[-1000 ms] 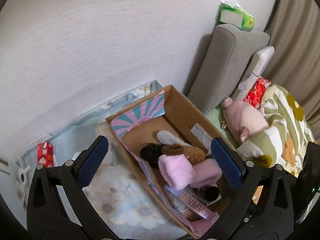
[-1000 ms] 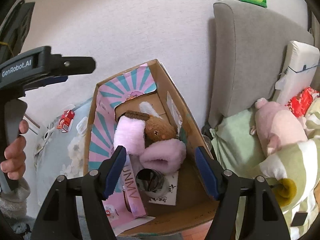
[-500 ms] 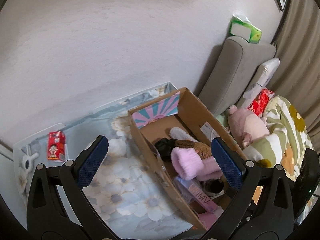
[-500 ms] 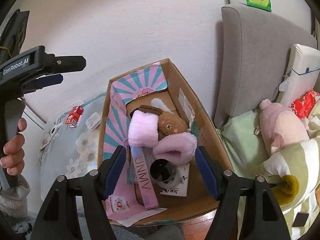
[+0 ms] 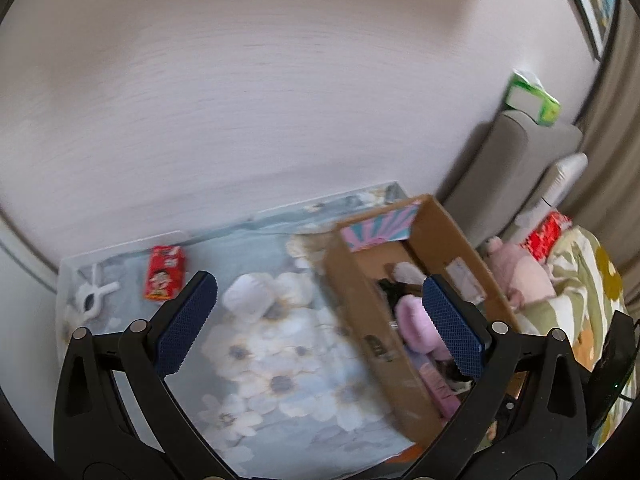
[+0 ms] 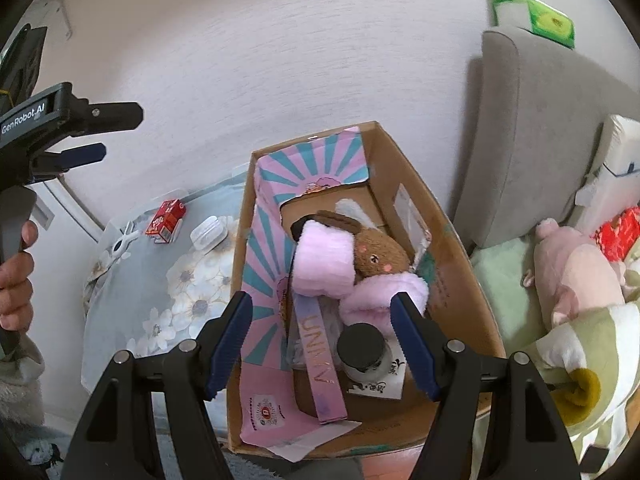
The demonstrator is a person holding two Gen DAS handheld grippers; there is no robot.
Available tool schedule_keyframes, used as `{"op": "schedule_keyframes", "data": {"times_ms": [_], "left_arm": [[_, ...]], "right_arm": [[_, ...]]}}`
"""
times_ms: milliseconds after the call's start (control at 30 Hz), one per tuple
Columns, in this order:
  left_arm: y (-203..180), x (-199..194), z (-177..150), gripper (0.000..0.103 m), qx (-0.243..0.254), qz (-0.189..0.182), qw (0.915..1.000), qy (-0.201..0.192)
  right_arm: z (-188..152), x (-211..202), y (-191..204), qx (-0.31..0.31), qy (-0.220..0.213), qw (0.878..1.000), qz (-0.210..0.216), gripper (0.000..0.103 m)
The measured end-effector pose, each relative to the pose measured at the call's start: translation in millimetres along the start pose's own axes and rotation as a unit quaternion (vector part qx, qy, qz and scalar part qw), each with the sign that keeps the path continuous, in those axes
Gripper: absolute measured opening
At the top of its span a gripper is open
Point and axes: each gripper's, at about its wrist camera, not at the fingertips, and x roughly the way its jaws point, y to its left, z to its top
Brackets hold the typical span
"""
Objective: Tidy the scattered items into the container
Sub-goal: 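Move both tools back over the tray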
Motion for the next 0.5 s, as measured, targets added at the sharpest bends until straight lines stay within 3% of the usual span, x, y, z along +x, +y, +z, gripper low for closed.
{"op": "schedule_keyframes", "data": {"times_ms": [233, 500], "left_arm": [[57, -17, -9, 0.102, -0.052, 0.043, 0.9977, -0.008], [127, -38, -26, 0.102, -0.12, 0.096, 0.988, -0.014]], "right_arm": [[5, 5, 20, -0.034, 0.003, 0.999, 0.01, 0.067], [12, 18, 45, -0.071, 0.014, 0.997, 0.03, 0.067]]}}
